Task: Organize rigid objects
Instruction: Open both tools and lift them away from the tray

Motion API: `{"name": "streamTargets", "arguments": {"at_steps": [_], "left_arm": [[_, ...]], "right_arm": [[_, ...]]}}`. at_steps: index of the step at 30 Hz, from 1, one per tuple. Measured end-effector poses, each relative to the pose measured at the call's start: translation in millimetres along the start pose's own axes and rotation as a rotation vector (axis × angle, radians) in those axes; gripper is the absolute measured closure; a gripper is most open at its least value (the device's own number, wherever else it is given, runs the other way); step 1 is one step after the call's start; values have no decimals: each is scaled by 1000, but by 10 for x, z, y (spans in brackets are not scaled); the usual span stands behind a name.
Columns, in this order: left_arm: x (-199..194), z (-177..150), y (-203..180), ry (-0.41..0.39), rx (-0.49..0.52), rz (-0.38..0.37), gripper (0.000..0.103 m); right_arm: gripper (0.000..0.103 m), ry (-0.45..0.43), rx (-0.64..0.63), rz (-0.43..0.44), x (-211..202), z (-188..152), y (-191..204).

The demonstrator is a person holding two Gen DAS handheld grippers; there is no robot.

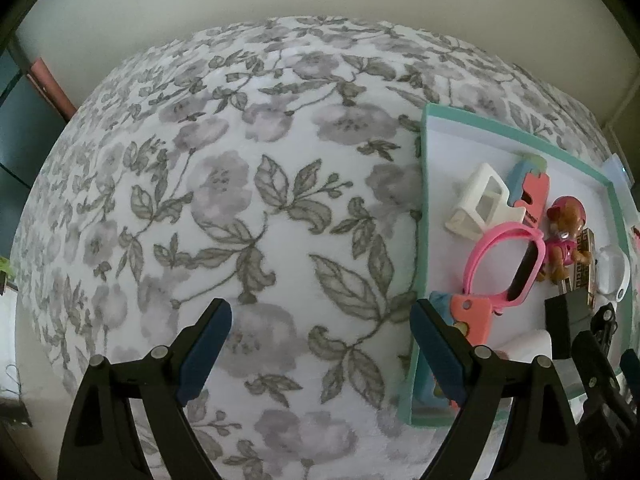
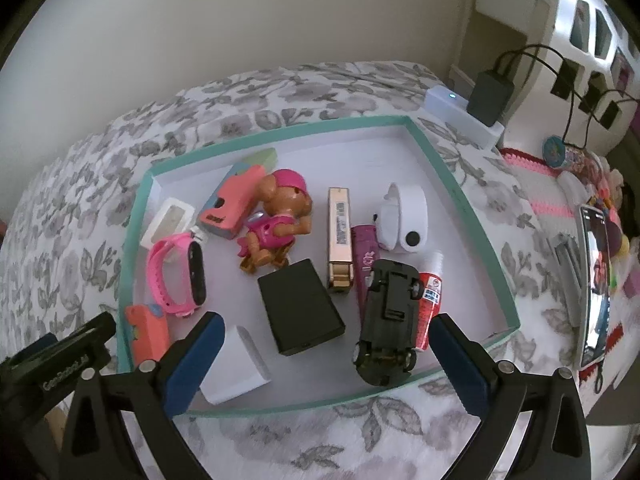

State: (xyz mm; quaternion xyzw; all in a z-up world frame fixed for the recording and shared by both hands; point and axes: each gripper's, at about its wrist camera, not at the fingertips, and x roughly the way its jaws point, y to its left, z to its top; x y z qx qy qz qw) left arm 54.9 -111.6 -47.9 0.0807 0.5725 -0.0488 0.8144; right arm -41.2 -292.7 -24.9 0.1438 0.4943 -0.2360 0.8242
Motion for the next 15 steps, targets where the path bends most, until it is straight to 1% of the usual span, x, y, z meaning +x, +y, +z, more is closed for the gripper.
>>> {"name": "streamTargets", "arguments": {"at_steps": [4,15], "left_arm": [[-37,-12,40,-9,1,4,12],[-237,-64,283,-43,-28,-28,12]], "right_arm": [[0,-8,-35,4,-53,-11,91],[0,-35,-99,23,-254,-64,320]]}}
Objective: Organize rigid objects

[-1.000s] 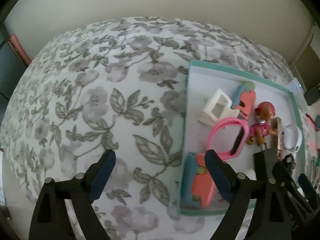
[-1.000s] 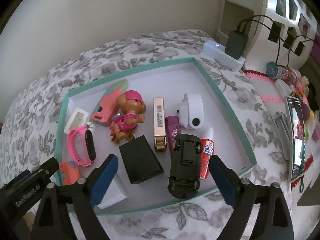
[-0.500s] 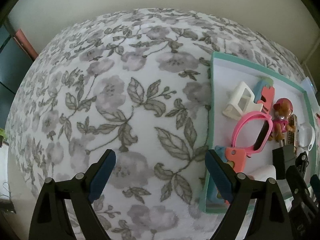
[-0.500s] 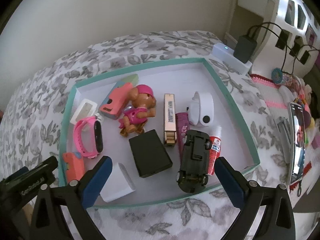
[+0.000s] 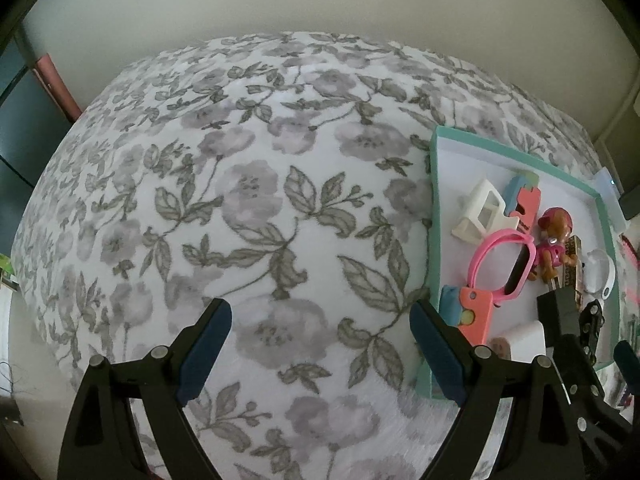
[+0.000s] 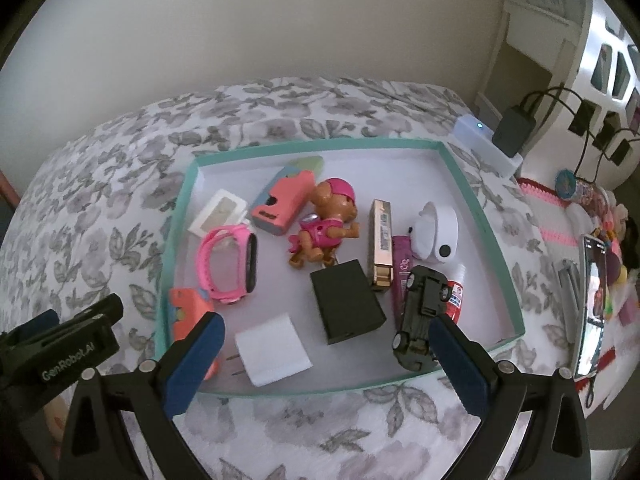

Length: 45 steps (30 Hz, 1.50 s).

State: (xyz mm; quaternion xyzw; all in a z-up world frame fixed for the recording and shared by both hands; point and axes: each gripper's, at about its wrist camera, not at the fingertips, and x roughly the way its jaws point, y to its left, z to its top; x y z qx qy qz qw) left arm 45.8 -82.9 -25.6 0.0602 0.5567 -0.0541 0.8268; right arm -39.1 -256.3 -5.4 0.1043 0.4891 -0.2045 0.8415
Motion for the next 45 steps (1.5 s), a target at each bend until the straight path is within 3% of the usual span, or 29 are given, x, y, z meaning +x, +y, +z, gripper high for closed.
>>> {"name": "streamTargets", "arguments": {"at_steps": [11,24,45], "left_arm": [[-165,-114,122,-30,34,25,12],[-395,-197,291,-88,-10,4,12],[-495,-213,273,-116,7,20,12]], "right_arm": [[0,-27,-31,12,-206,-76,148],[0,-36,-28,7,-322,-165,158],[0,-77,-3,-3,-448,-172,107]]}}
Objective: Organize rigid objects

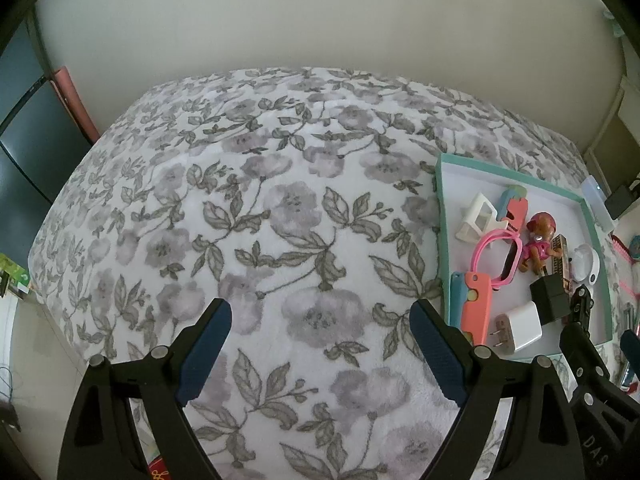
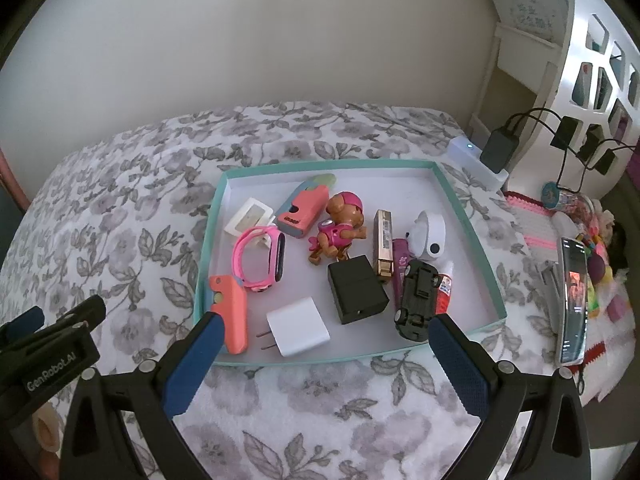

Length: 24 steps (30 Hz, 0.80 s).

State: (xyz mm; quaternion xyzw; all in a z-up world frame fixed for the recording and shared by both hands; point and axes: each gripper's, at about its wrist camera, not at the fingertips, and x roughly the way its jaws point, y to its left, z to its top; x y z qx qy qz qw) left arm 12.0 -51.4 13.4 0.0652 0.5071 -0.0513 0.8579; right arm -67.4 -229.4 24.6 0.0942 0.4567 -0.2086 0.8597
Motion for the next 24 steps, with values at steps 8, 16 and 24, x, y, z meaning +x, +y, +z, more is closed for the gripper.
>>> {"name": "streamTargets", "arguments": {"at_steps": [8,16,24], "left_arm": [[-63,-5,-32,-23,11,8,12],[-108,-3,-32,-38,3,6,12],[-152,-15,-84,-55,22,17,12]], "right_arm": [[0,-9,1,-9,-23,0,-3],[0,-29,2,-20,-76,-1,-5],[0,-35,1,-24,-103,0,-5]]}}
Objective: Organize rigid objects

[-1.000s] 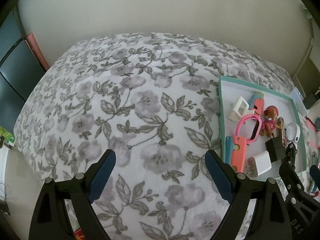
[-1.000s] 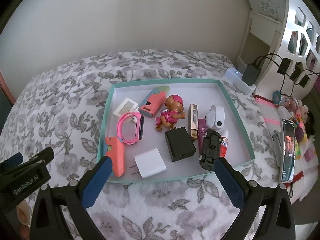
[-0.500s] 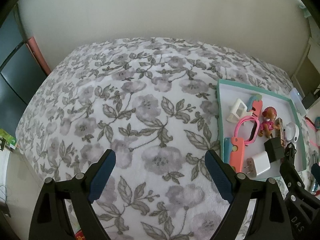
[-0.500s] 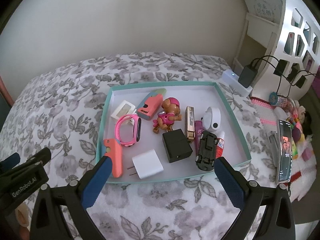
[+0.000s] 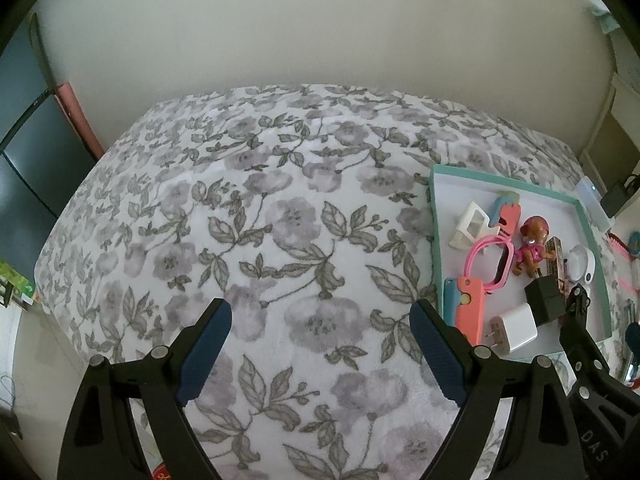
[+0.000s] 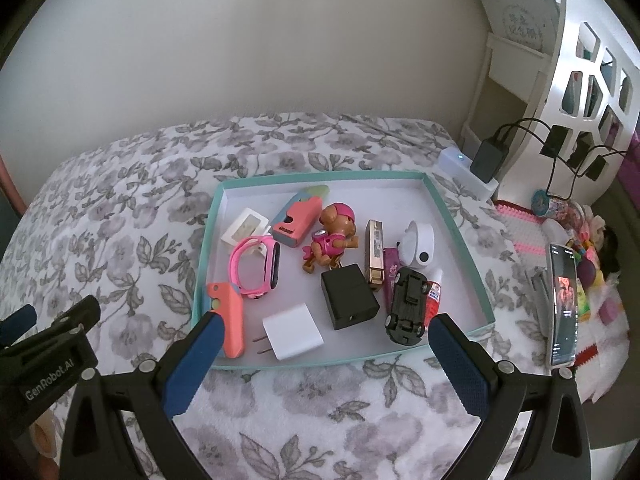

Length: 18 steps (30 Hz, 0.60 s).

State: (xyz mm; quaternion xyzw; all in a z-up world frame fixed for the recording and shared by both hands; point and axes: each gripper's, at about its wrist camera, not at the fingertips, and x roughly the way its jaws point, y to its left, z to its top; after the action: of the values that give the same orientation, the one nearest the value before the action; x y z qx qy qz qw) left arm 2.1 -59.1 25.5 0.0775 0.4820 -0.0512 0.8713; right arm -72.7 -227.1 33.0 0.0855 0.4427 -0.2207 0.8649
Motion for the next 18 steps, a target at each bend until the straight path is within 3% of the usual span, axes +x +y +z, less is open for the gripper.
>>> {"name": "streamTargets", "arguments": {"at_steps": [18], "left_arm": [[-29,-11,-11,-13,8,16,12]], "right_arm": [[0,-1,0,0,-14,-2,-4]]}}
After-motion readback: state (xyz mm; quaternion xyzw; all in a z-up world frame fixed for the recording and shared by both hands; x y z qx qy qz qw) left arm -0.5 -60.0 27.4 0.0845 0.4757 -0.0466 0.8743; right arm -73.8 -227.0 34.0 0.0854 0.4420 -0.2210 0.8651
